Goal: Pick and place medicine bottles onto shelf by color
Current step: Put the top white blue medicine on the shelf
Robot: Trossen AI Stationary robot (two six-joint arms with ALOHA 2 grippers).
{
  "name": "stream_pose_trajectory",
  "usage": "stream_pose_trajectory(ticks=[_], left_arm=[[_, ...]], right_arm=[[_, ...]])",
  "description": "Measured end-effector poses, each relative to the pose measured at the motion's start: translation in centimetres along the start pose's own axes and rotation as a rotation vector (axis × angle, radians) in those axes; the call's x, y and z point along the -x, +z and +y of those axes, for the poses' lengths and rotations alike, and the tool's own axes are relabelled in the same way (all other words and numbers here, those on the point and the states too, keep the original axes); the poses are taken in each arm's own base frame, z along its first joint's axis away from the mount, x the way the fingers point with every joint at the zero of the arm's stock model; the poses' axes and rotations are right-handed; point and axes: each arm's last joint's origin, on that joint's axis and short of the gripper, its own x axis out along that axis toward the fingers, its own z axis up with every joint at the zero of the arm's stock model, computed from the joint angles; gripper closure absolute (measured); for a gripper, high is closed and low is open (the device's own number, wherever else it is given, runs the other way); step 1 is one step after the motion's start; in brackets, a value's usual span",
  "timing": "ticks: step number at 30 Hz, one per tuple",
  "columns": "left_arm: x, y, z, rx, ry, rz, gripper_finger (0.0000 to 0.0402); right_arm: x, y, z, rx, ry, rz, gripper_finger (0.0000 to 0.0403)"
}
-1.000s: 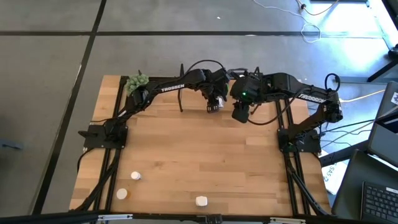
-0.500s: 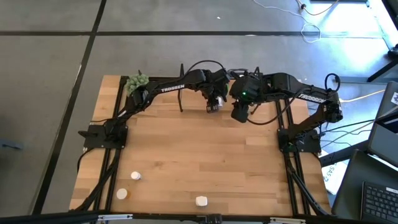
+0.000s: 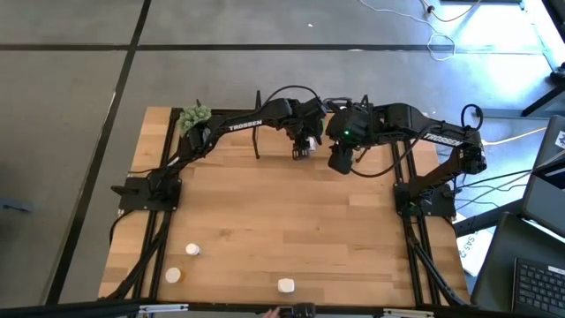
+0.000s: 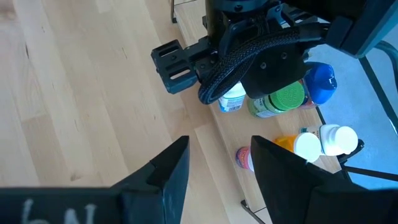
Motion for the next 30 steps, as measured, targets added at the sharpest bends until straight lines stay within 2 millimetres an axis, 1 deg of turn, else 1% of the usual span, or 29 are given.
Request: stream_pose_trajectory(ticks=[9,21,26,30], left_arm=[[0.00,0.00,0.00,0.004,-0.001,0.000,0.0212],[-0.03,-0.03,0.07,-0.008,0.025,0.008,0.0161],[0.01,0.02,0.16,-0.019,0.044,0.006,0.0157],[0.53,0.17,0.26,-0.025,0.048,-0.001,0.0156]], right_arm=[[0.00,0.00,0.00,0.000,0.000,0.000,0.0230],[0.00,0.00,0.00,0.001,0.000,0.000,0.0230],[0.00,0.00,0.00,0.001,0.000,0.000,0.0230],[-0.01,0.00,0.00,0.001,0.000,0.000,0.0230]])
